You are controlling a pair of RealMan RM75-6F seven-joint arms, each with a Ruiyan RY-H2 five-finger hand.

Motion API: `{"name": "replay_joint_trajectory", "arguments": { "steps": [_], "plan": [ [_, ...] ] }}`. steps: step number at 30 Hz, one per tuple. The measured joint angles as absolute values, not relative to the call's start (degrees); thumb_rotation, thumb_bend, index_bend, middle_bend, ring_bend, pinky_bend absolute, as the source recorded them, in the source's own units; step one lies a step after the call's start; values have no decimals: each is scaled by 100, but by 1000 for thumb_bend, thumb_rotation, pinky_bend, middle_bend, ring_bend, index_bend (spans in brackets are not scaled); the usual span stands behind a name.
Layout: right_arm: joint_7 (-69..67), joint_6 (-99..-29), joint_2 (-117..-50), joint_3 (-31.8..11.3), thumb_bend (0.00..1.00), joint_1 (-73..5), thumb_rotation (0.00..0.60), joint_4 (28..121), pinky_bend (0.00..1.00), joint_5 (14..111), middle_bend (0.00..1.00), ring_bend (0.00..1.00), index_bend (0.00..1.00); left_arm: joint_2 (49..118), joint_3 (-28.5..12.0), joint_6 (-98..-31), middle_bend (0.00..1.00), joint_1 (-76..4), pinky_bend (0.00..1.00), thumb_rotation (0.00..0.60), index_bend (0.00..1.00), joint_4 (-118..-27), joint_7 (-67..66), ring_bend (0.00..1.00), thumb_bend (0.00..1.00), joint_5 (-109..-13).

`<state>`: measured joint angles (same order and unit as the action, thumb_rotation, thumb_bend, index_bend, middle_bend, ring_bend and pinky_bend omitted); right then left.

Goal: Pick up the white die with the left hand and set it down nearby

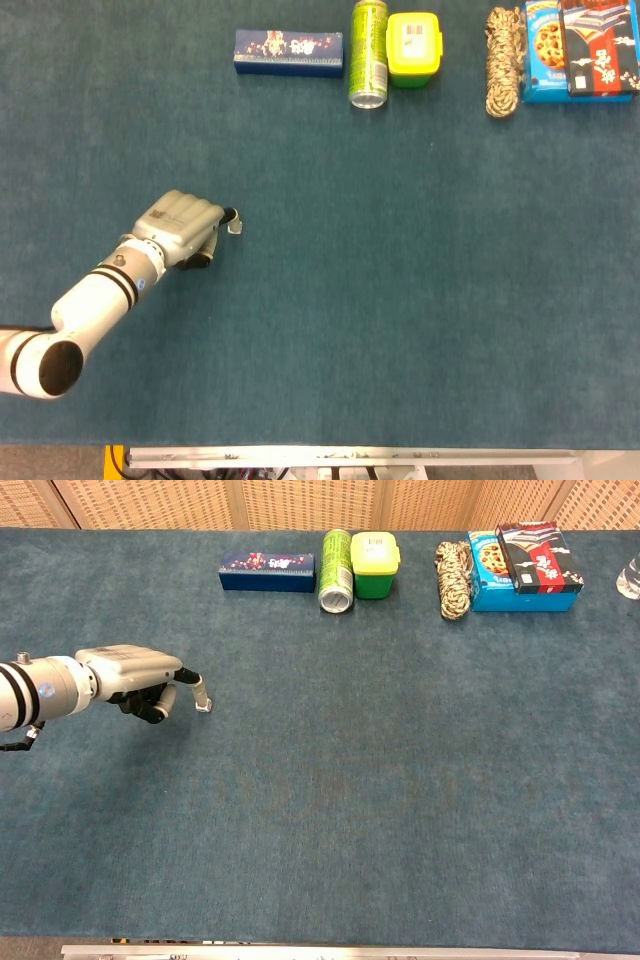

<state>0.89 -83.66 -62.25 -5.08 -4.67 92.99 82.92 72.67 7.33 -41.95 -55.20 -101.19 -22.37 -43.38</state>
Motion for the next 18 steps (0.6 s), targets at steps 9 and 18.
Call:
{"name": "replay_joint_trajectory", "arguments": {
  "steps": [9, 18],
  "plan": [
    [68, -8384, -6223, -516, 396, -463, 600, 9303, 371, 8295, 370, 288, 266, 7221, 730, -4321, 1000, -5486, 1000, 600, 264, -10276, -2307, 1000, 1000, -4414],
    [82, -8395, -6224, -516, 396, -456, 600, 9316, 371, 8294, 370, 288, 266, 7216, 697, -4352, 1000, -5500, 1000, 600, 265, -10419, -2393, 1000, 1000, -4495]
  ]
}}
